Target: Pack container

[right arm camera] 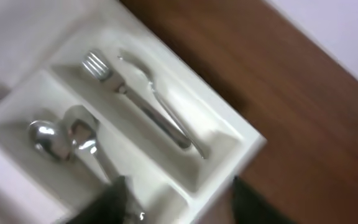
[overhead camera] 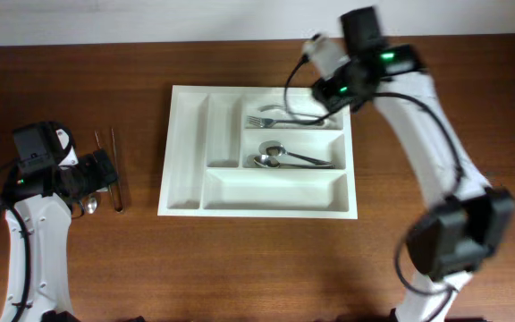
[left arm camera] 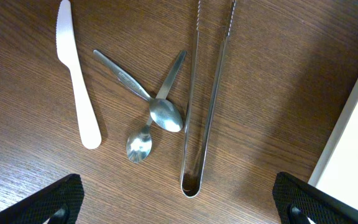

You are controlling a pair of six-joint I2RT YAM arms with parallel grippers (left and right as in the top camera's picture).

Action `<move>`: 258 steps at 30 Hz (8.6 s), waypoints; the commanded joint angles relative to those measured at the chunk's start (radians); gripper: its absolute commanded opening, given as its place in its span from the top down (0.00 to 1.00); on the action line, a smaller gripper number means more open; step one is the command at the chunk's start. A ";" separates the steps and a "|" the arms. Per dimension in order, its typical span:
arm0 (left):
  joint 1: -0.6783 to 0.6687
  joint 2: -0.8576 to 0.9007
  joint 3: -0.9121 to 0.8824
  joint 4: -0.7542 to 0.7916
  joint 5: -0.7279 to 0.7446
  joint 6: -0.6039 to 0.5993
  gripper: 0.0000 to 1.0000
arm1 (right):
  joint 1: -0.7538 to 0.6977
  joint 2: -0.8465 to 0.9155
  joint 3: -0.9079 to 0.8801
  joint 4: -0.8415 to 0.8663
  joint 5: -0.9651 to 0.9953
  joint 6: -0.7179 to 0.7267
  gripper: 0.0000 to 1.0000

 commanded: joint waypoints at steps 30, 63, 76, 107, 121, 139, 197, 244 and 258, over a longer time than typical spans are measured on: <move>0.005 0.004 0.018 0.003 0.011 0.012 0.01 | -0.645 0.069 -0.423 0.102 0.156 1.536 0.34; 0.005 0.004 0.018 0.003 0.011 0.012 0.01 | -0.692 0.217 -0.442 0.280 0.061 1.658 0.45; 0.005 0.004 0.018 0.003 0.011 0.012 0.01 | -0.692 0.269 -0.445 0.236 0.066 1.656 0.72; 0.005 0.004 0.018 0.003 0.011 0.012 0.01 | -0.614 0.040 -0.443 0.235 0.085 0.908 0.96; 0.005 0.004 0.018 0.003 0.011 0.012 0.01 | -0.267 -0.115 -0.407 0.263 0.032 0.234 0.96; 0.005 0.004 0.018 0.003 0.011 0.012 0.01 | 0.094 -0.072 -0.377 0.454 -0.041 -0.716 0.96; 0.004 0.004 0.018 0.031 0.048 0.011 0.01 | -0.490 -0.427 -0.257 -0.024 0.084 0.546 0.01; -0.048 0.497 0.130 -0.048 0.078 -0.015 0.33 | -0.515 -0.426 -0.257 -0.027 0.084 0.546 0.01; -0.072 0.497 0.128 -0.034 -0.006 -0.015 0.47 | -0.515 -0.426 -0.257 -0.027 0.084 0.546 0.01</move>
